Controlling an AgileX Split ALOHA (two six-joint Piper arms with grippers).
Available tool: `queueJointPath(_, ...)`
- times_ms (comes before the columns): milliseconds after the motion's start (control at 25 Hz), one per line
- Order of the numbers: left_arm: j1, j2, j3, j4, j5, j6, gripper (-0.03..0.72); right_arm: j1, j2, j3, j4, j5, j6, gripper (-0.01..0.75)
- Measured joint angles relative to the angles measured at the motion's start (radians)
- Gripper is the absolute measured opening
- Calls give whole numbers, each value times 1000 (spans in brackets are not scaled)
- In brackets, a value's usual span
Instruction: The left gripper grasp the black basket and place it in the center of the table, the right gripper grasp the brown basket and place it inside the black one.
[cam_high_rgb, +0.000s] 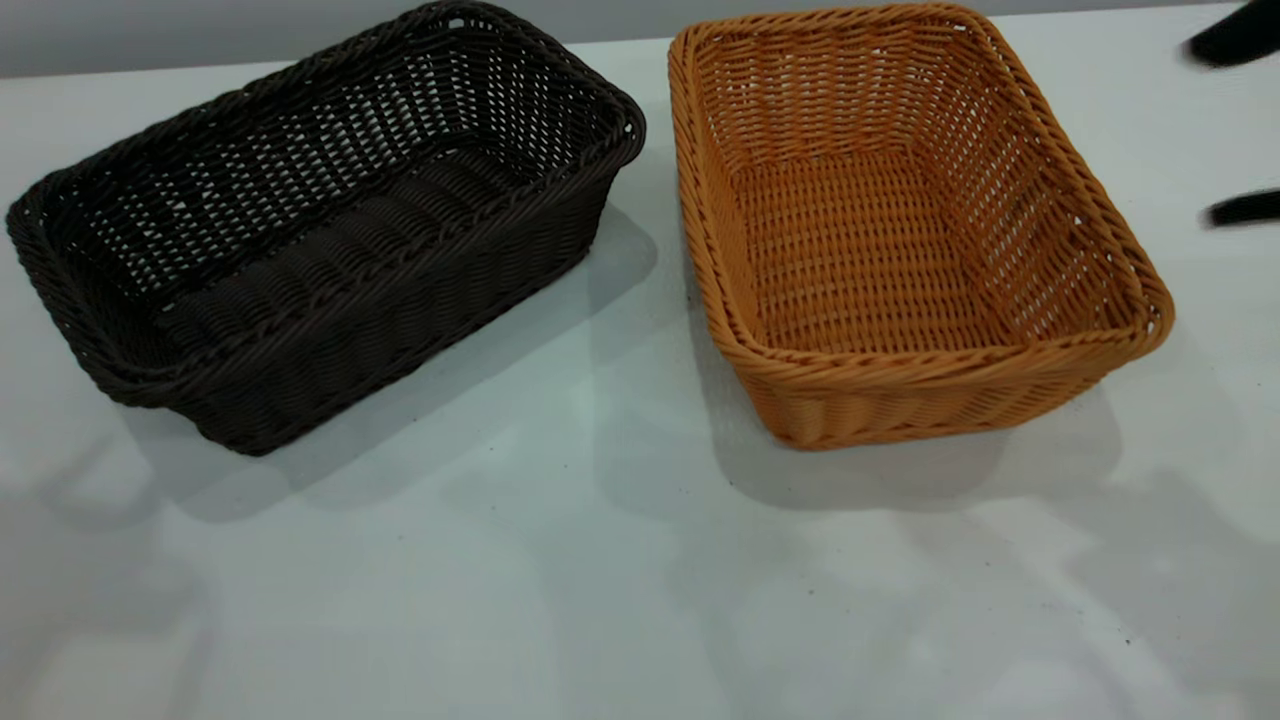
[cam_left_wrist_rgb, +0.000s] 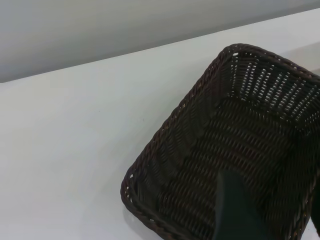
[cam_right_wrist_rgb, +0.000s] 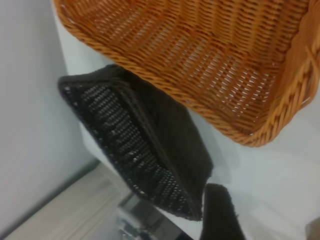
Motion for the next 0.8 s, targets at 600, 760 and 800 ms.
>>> queueJointPath(600, 0, 0, 0, 1, 2, 1, 330, 240, 345, -30, 423, -116, -300, 416)
queueJointPath(760, 0, 0, 0, 1, 3, 1, 330, 240, 426, -71, 423, -72, -344, 416)
queueJointPath(800, 0, 0, 0, 1, 3, 1, 330, 240, 445, -80, 422, -64, -344, 416)
